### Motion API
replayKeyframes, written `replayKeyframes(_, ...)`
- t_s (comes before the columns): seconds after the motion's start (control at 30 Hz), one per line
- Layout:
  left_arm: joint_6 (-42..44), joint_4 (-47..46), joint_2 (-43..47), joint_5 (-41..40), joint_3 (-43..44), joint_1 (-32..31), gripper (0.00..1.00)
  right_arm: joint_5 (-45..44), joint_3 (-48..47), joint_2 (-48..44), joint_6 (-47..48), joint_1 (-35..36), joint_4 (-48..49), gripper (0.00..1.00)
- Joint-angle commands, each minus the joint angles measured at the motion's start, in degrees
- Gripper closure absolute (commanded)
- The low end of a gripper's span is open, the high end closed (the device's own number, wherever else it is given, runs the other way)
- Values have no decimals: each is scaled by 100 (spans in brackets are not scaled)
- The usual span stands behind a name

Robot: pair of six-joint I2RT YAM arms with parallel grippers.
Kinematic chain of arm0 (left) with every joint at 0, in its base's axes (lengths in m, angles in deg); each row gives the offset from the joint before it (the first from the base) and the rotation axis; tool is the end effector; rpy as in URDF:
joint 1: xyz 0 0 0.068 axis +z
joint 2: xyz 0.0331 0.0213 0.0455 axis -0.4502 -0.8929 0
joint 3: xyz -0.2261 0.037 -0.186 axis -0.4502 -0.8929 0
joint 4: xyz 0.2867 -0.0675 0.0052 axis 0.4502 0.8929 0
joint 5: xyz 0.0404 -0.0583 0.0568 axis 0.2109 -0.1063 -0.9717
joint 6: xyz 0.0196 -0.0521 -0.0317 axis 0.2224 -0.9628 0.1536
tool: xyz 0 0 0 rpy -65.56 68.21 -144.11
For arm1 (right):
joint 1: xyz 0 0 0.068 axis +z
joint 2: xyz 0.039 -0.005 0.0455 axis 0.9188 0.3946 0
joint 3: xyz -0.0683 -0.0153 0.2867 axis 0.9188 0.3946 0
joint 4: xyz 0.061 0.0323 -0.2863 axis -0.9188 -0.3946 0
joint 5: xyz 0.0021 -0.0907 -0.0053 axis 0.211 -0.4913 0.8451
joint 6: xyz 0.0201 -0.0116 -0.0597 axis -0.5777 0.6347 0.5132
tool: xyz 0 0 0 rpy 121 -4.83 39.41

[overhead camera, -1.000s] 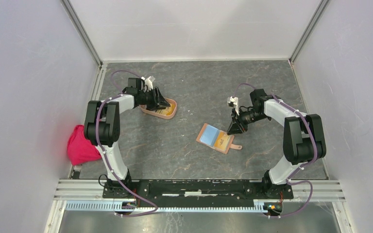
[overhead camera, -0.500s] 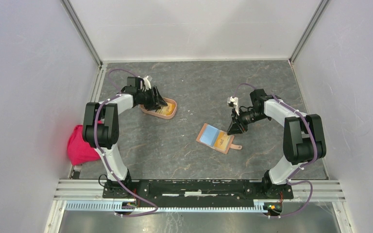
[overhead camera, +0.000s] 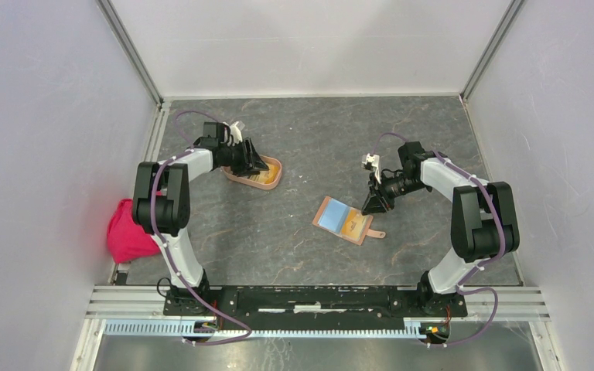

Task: Put the credit cards into the card holder
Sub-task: Pick up the credit card from the storage box.

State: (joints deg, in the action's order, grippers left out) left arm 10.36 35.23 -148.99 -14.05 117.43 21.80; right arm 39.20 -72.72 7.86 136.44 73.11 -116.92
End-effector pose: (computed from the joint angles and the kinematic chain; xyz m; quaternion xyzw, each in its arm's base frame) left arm 0.4228 -0.0654 0.1485 -0.0238 0.9086 -0.3467 0.2316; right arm 0.3068 0.0753 0.1710 -0.4433 0.7651 0.4138 0.2163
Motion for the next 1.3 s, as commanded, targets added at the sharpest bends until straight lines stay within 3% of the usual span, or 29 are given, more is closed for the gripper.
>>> replayKeyframes(0.0,-25,-299,-37,560,76,-37,48,147,-148,-252,151,-16,-45,75)
replayKeyframes(0.23,-216,-602,12,763,-47,-50,50,147,-139,-285,155,-14,-47,75)
replayKeyframes(0.43,199,157,72,-397,275,-50,44,156,-142,-282,159,-14,-46,75)
replayKeyframes(0.77,354,463,-102,-670,411,-91,44,156,-143,-245,160,-13,-47,75)
replayKeyframes(1.27,294,353,-283,283,498,-226,50,156,-142,-305,160,-16,-56,75)
